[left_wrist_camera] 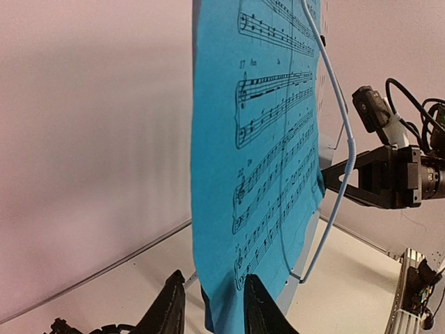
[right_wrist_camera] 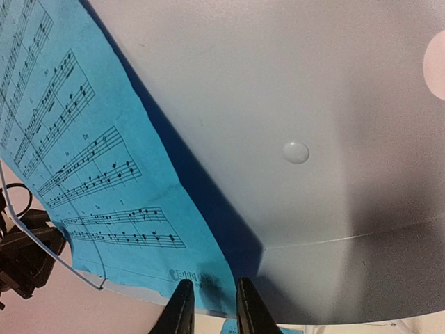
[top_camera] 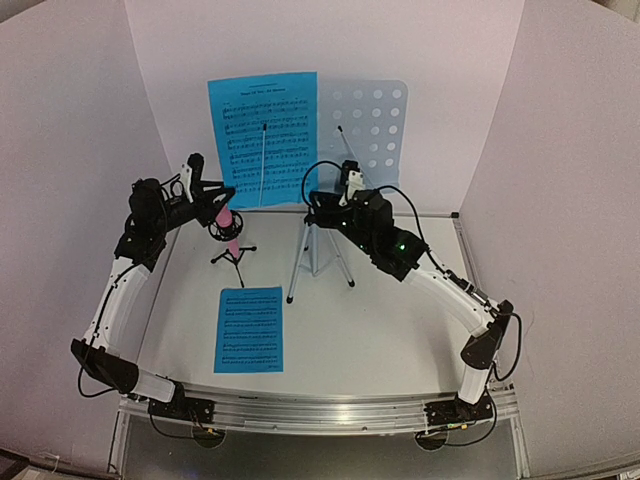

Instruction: Set up the instrument practice props

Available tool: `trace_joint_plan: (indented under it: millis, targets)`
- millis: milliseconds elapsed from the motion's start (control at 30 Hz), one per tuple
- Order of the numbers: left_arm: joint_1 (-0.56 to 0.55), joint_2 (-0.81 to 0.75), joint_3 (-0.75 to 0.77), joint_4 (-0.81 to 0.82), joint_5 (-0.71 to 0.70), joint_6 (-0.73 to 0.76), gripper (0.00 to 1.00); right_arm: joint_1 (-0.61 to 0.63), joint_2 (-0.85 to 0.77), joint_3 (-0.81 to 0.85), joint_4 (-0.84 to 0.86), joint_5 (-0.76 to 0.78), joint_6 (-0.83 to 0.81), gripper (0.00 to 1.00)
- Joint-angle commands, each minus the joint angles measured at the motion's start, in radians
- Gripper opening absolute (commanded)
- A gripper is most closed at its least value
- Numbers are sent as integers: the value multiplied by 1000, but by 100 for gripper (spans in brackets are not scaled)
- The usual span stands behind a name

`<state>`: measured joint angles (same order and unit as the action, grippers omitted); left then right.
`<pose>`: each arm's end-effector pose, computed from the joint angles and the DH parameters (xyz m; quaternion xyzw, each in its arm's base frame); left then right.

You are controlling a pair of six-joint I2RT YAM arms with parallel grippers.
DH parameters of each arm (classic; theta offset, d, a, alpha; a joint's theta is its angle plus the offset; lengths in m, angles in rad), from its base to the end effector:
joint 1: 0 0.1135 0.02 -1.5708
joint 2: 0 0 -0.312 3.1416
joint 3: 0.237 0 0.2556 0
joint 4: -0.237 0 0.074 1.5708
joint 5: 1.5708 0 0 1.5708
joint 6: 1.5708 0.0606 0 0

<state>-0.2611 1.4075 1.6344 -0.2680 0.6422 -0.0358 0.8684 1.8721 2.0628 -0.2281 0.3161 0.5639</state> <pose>0.3001 -0.1177 0.5307 0.2941 0.6557 -0.3224 0.6161 0.3223 0.3517 0.5125 0.0001 0.7196 0.3643 0.5912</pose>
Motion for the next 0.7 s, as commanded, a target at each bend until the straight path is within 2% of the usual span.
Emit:
trace_joint_plan:
  millis: [0, 133, 267, 433, 500, 667]
  targets:
    - [-1, -41, 35, 22, -8, 27, 37, -6, -27, 17, -13, -12, -10, 25]
    - [-1, -70, 44, -3, -16, 34, 49, -5, -46, 18, -10, -54, -18, 37]
    - [0, -133, 31, -14, -26, 73, 61, 3, -84, -5, -8, -87, -40, 62]
    - [12, -220, 41, -84, -57, 74, 73, 26, -135, -24, -10, -147, -67, 77]
    - [16, -269, 39, -147, -68, 96, 78, 46, -159, -37, -15, -194, -78, 80]
    - [18, -431, -48, -364, -158, 168, 86, 104, -243, -168, -72, -222, -56, 81]
